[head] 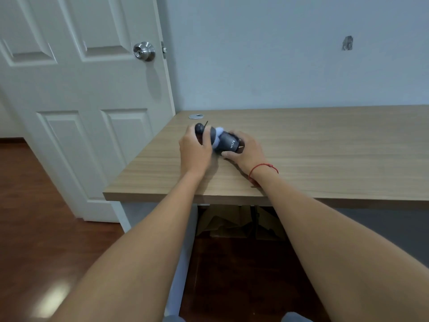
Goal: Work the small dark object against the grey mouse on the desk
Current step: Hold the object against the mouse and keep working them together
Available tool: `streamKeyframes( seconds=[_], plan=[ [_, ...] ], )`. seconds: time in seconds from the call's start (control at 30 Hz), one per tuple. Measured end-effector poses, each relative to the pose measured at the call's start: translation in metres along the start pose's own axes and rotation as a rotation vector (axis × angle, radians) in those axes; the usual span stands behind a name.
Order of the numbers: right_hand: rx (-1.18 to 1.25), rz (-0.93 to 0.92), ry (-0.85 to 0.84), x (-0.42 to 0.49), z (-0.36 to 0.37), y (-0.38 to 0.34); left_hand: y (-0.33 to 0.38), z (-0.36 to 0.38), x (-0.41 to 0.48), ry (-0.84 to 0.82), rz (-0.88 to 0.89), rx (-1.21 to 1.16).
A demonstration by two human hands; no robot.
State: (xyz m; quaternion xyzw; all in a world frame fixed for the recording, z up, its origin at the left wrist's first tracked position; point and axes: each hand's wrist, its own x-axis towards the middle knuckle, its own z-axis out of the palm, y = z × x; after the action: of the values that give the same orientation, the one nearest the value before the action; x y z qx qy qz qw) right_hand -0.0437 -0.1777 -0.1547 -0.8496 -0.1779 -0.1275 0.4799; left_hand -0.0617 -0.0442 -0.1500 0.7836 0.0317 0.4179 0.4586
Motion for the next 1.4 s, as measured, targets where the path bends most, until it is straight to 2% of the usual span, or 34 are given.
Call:
streamKeyframes(
  seconds=[0.1,0.23,0.37,0.53,0.67,0.73,0.87,0.9,1.0,1.07,1.13,1.23,1.3,1.4],
  plan=[
    [0.041,-0.002,0.013,0.001,0.001,0.000,0.003,0.002,-0.002,-0.032,0.031,-0.031],
    [0.066,0.015,0.006,0.000,0.001,0.001,-0.005,-0.002,0.004,0.033,-0.115,0.017],
    [0.080,0.019,0.004,0.000,0.000,0.001,0.004,0.000,-0.001,-0.017,-0.011,-0.072],
    [0.032,0.011,-0.003,0.000,0.002,0.002,-0.008,-0.002,0.006,0.041,-0.121,0.090],
    [0.000,0.073,-0.003,0.004,0.004,0.005,0.005,0.001,-0.002,-0.026,0.041,-0.041],
    [-0.018,0.073,-0.008,0.006,0.006,0.006,0.004,0.003,-0.002,-0.036,0.060,-0.027],
    [-0.021,0.060,-0.011,0.006,0.006,0.007,-0.011,0.000,0.005,-0.009,-0.120,0.185],
    [-0.024,0.058,-0.011,0.006,0.006,0.008,-0.011,0.000,0.005,-0.005,-0.114,0.179],
    [-0.036,0.063,-0.003,0.007,0.006,0.009,0.002,0.000,-0.001,-0.018,0.054,0.000],
    [-0.050,0.058,-0.006,0.007,0.006,0.008,0.008,0.001,-0.004,-0.042,0.113,-0.020],
    [-0.055,0.045,-0.005,0.006,0.006,0.008,0.002,0.001,-0.001,-0.030,0.053,0.061],
    [-0.069,0.022,-0.016,0.005,0.007,0.006,-0.007,-0.001,0.004,-0.012,-0.138,0.220],
    [-0.071,0.030,-0.012,0.006,0.007,0.006,-0.006,0.000,0.003,-0.013,-0.090,0.172],
    [-0.055,0.053,-0.001,0.007,0.007,0.007,0.005,0.000,-0.003,-0.026,0.088,0.015]
  ],
)
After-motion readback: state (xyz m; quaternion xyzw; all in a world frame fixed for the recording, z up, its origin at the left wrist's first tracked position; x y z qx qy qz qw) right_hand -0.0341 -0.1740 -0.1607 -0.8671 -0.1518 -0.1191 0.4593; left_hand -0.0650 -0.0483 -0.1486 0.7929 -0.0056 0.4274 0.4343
